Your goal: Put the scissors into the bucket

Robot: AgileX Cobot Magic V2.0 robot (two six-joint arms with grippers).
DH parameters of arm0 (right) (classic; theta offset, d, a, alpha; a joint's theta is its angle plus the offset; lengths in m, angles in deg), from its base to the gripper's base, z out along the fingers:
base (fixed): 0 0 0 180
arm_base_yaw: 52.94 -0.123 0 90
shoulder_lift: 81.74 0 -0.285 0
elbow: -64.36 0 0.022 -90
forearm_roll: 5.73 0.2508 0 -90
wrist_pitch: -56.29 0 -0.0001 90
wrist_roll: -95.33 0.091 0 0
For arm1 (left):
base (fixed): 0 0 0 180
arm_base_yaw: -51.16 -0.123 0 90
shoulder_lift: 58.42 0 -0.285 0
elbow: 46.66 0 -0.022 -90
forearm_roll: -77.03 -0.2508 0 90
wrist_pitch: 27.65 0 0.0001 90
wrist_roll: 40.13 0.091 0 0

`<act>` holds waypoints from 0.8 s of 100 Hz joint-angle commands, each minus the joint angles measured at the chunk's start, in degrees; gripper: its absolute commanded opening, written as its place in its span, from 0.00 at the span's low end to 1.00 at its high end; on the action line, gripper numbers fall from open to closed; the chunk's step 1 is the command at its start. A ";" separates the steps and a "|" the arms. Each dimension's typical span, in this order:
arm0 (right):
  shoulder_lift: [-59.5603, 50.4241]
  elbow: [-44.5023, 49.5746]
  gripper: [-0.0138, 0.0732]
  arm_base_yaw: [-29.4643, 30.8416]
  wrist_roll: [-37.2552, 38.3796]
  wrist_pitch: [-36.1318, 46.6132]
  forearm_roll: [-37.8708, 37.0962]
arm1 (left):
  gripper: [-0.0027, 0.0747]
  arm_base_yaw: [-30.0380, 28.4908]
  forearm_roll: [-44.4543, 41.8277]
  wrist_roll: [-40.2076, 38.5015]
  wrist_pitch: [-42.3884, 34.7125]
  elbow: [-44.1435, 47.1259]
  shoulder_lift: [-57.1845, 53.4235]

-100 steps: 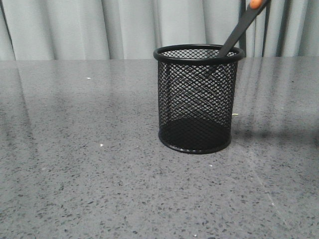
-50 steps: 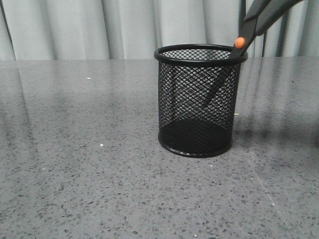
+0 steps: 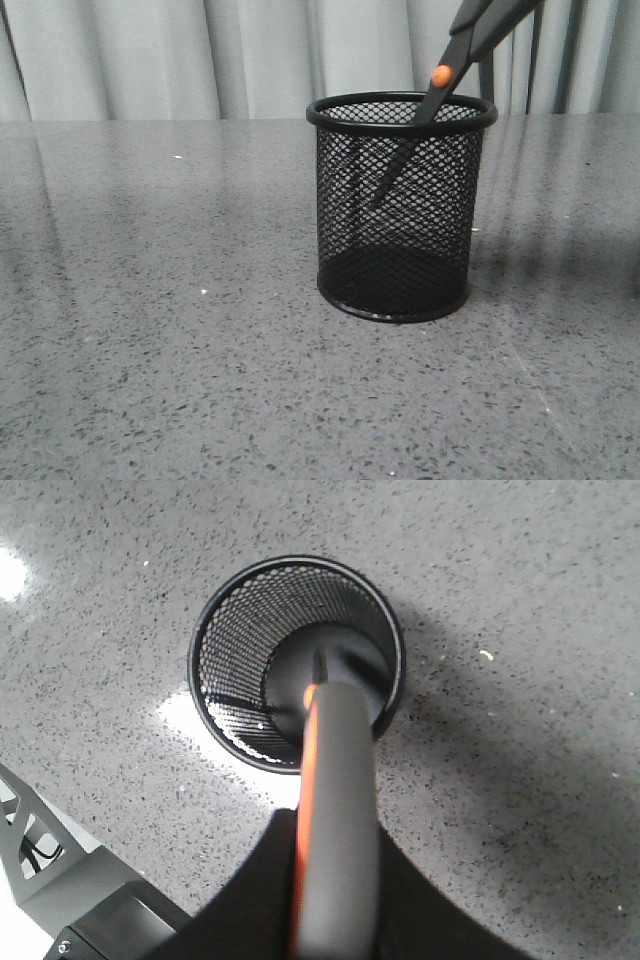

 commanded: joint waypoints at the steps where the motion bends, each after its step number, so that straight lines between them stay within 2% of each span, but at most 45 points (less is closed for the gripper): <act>1: -0.50 -1.90 0.30 -0.06 -0.93 -2.08 1.29 | 0.67 -0.23 1.07 -0.73 -2.99 -1.64 -1.32; 9: -0.29 -1.90 0.38 -0.06 -0.93 -2.08 1.44 | 0.67 -0.23 1.07 -0.73 -2.99 -1.64 -1.32; 18: -0.29 -2.12 0.43 -0.06 -0.93 -2.08 1.31 | 0.67 -0.23 1.07 -0.73 -2.99 -1.64 -1.32; 57: -1.00 -13.41 0.43 0.04 -0.83 -2.01 -7.19 | 0.67 -0.23 1.07 -0.73 -2.70 -1.64 -1.32; 68: -1.12 -17.35 0.39 0.29 0.18 -1.95 -10.36 | 0.67 -0.23 1.07 -0.73 -1.67 -1.64 -1.32; 75: -1.80 -18.27 0.30 0.51 1.28 -0.49 -11.75 | 0.65 -0.23 1.07 -0.73 -1.01 -1.64 -1.32; 80: -2.84 -18.27 0.23 0.76 1.29 1.47 -11.75 | 0.60 -0.23 1.07 -0.73 -0.26 -1.64 -1.32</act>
